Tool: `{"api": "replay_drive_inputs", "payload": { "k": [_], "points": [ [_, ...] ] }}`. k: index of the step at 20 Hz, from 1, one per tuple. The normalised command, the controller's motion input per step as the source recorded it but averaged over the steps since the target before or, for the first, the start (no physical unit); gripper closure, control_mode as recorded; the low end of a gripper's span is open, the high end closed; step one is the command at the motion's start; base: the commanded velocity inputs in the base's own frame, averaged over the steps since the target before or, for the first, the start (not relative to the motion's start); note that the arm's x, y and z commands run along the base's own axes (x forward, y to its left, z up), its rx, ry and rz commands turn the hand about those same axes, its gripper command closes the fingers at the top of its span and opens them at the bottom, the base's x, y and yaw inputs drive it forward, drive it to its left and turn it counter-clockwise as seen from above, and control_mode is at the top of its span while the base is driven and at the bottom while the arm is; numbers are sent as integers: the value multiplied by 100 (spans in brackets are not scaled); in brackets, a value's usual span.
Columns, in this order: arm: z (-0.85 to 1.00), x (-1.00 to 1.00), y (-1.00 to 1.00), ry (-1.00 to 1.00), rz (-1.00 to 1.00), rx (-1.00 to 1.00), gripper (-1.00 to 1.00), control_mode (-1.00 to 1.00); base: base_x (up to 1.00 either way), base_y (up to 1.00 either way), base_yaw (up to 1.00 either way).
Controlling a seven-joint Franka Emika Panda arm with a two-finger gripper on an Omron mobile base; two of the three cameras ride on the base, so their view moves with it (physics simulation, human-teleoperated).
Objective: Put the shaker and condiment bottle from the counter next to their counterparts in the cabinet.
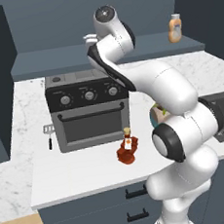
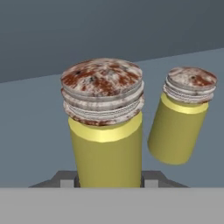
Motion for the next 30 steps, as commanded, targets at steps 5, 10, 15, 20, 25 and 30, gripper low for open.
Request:
{"api": "replay_drive_inputs", "payload": {
  "k": [5, 10, 15, 20, 25, 30],
  "points": [
    [-11, 4, 0, 0, -6, 0, 100, -100, 0, 0, 0],
    [-9, 12, 0, 0, -6, 0, 100, -100, 0, 0, 0],
    [-4, 12, 0, 0, -5, 0, 100, -100, 0, 0, 0],
    [-2, 12, 0, 0, -4, 0, 100, -100, 0, 0, 0],
    [0, 7, 0, 0, -4, 0, 100, -100, 0, 0, 0],
    [0, 4, 0, 0, -3, 0, 100, -100, 0, 0, 0]
  ]
}}
